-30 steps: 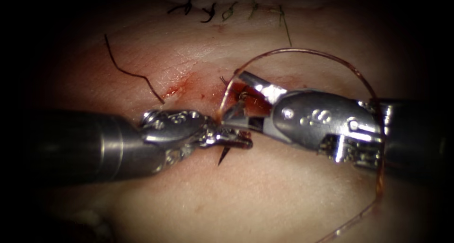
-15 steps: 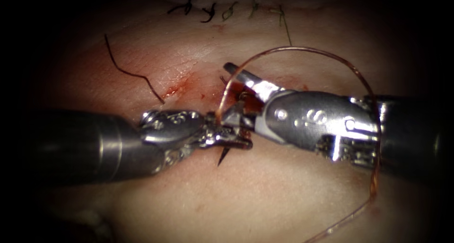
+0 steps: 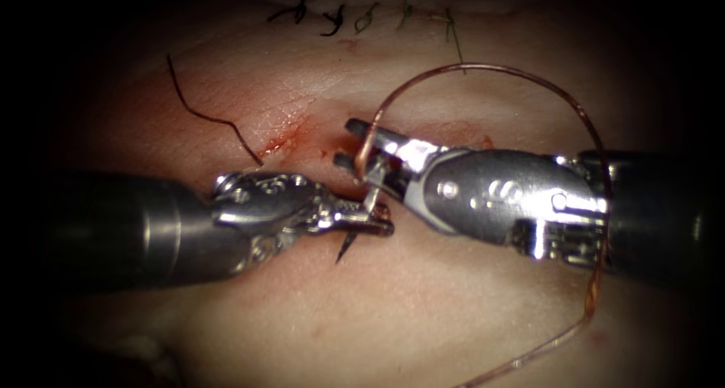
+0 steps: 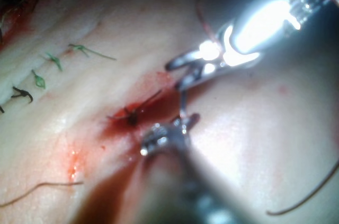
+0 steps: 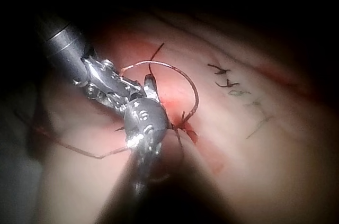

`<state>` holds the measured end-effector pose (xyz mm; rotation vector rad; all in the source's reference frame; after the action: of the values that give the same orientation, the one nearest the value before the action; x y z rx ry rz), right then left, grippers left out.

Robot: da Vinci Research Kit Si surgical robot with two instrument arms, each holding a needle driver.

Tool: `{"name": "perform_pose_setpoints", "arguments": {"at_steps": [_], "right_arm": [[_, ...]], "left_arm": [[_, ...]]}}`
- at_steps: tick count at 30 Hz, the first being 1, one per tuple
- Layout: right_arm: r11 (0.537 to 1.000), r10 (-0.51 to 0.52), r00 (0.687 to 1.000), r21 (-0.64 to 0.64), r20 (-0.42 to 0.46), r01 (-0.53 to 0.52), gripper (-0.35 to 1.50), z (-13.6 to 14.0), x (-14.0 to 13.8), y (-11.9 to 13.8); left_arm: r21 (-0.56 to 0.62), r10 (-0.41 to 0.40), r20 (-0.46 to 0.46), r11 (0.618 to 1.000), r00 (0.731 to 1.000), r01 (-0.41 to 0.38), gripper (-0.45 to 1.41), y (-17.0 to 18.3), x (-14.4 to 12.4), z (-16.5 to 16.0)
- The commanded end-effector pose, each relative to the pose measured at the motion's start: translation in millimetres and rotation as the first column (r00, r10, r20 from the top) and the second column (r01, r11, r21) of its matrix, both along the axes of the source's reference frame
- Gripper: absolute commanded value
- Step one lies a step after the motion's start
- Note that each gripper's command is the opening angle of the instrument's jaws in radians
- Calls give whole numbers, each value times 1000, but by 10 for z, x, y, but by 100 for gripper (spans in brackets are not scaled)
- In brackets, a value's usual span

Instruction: Wound Closure

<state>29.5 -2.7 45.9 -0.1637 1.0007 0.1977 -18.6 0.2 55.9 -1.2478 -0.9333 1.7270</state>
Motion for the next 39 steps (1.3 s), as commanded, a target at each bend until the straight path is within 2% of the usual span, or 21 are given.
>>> {"name": "perform_pose_setpoints", "arguments": {"at_steps": [1,3,5,8,10,13,16,18,21,25,32,39], "right_arm": [[1000,-12,1000,-4,-6,12,-35,5,2,-4],[1000,-22,1000,-13,-7,22,-35,4,-3,-4],[998,-47,999,-34,-6,46,-35,3,-11,-3],[996,-70,998,-56,-6,70,-35,2,-25,1],[994,-86,996,-75,-2,86,-35,3,-35,5],[989,-101,995,-104,19,102,-35,7,-52,13],[983,-117,992,-137,38,121,-35,12,-65,21],[975,-142,987,-162,71,152,-35,18,-70,33],[969,-151,984,-185,91,166,-35,24,-70,44],[960,-154,981,-218,122,178,-35,35,-67,59],[957,-112,986,-254,121,140,-35,50,-64,80],[943,-100,988,-307,120,132,-35,68,-39,90]], "left_arm": [[-11,-1,-2,1000,1000,1,17,-1,-5,5],[-55,9,1,998,1000,-8,49,2,-5,4],[-98,21,5,995,1000,-20,94,4,-5,3],[-135,32,10,990,999,-31,116,7,-4,2],[-139,34,11,990,999,-32,121,9,-3,1],[-172,46,15,984,999,-43,121,9,0,0],[-254,62,9,965,998,-58,119,7,1,2],[-350,68,-15,934,998,-69,108,3,-2,9],[-418,73,-36,905,997,-82,86,-6,-9,21],[-442,62,-55,893,997,-80,71,-20,-21,44],[-464,70,-63,881,996,-91,50,-30,-38,81],[-479,85,-62,872,994,-104,40,-32,-53,115]]}}
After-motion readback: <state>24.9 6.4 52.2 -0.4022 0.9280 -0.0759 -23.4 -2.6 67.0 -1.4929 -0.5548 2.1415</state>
